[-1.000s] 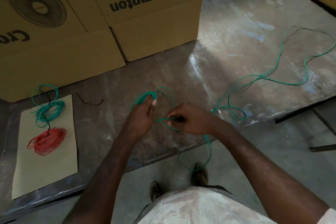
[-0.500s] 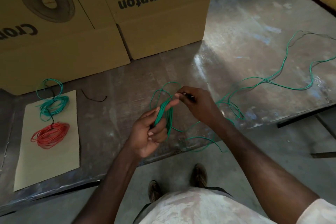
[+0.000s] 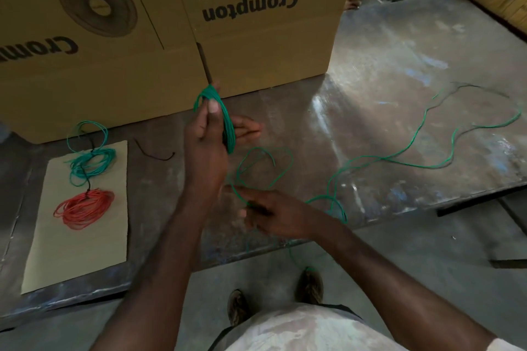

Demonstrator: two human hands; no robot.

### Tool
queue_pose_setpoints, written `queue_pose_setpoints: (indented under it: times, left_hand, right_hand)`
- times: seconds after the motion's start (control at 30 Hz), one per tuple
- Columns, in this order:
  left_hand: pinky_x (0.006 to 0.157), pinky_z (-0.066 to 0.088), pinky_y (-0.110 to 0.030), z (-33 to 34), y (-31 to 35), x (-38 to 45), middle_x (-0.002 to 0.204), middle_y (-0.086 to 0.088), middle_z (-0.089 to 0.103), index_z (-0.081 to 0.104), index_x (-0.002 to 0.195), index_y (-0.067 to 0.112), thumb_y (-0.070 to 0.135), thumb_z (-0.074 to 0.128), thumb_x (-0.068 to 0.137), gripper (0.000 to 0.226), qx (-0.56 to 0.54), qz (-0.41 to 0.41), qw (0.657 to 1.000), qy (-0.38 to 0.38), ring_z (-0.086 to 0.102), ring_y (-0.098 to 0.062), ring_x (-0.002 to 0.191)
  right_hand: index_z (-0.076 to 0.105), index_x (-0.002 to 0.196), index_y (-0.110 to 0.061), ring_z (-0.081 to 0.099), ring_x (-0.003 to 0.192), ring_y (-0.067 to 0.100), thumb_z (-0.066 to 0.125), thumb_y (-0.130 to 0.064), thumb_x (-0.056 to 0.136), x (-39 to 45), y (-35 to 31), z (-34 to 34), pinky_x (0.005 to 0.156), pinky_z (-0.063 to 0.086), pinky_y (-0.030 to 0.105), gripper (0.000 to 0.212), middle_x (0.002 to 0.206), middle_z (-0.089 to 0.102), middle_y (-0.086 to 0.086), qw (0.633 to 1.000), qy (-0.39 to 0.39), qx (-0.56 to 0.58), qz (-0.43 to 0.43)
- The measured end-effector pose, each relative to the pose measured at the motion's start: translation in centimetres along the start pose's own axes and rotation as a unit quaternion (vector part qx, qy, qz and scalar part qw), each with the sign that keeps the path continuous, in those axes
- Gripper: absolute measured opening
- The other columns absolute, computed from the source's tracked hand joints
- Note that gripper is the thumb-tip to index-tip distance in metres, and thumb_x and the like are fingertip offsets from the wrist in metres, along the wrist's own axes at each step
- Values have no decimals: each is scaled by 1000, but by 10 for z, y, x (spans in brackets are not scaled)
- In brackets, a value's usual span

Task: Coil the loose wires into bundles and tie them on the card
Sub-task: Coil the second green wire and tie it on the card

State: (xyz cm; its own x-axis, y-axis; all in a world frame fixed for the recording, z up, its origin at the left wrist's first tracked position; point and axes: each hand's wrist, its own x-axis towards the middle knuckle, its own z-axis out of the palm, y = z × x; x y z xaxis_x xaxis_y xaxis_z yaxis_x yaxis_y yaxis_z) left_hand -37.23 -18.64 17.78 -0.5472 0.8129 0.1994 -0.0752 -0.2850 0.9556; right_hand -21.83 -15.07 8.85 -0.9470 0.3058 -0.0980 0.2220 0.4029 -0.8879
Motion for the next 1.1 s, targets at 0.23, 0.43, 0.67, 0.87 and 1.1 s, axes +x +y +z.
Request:
queue_pose_setpoints:
  times: [0.23, 0.43, 0.67, 0.87, 1.1]
  left_hand:
    - [73, 59, -40, -61, -44, 1, 75, 1, 72, 50, 119, 31, 51, 29, 111, 30, 466, 46, 883, -30, 72, -11, 69]
    - [45, 40, -24, -88, -82, -28, 51, 5, 48, 59, 99, 6, 31, 46, 114, 32, 373, -179, 898, -150, 44, -12, 35]
    - [42, 6, -26, -68, -47, -59, 48, -1, 20, 59, 145, -2, 24, 39, 112, 46, -102, -337, 903, -247, 11, -8, 37]
    - [42, 15, -25, -77, -11, -48, 48, 4, 26, 39, 160, 1, 27, 28, 112, 55, -381, -288, 842, -249, 14, -7, 35]
    - [42, 39, -20, -84, 20, -21, 55, 3, 51, 25, 165, 1, 30, 26, 116, 57, -436, -149, 875, -146, 49, -7, 40]
  right_hand:
    - [66, 137, -23, 59, 72, 1, 59, -12, 86, -3, 9, -23, 73, 44, 20, 53, 98, 75, 3, 986, -21, -162, 12]
    - [79, 109, -18, 68, 80, 17, 57, -2, 89, 9, 2, -46, 74, 52, 30, 33, 96, 79, 3, 968, 159, -193, 7]
    - [77, 114, -16, 70, 93, 30, 58, -5, 93, 27, 6, -54, 81, 53, 36, 31, 102, 76, 9, 945, 212, -248, -23]
    - [67, 127, -22, 68, 76, 18, 61, -5, 93, 35, 6, -29, 70, 46, 26, 39, 91, 76, 1, 963, 198, -183, 24]
    - [36, 154, -5, 68, 94, 35, 55, 7, 76, 47, -3, 23, 82, 54, 43, 82, 104, 72, 13, 980, 66, -182, 43]
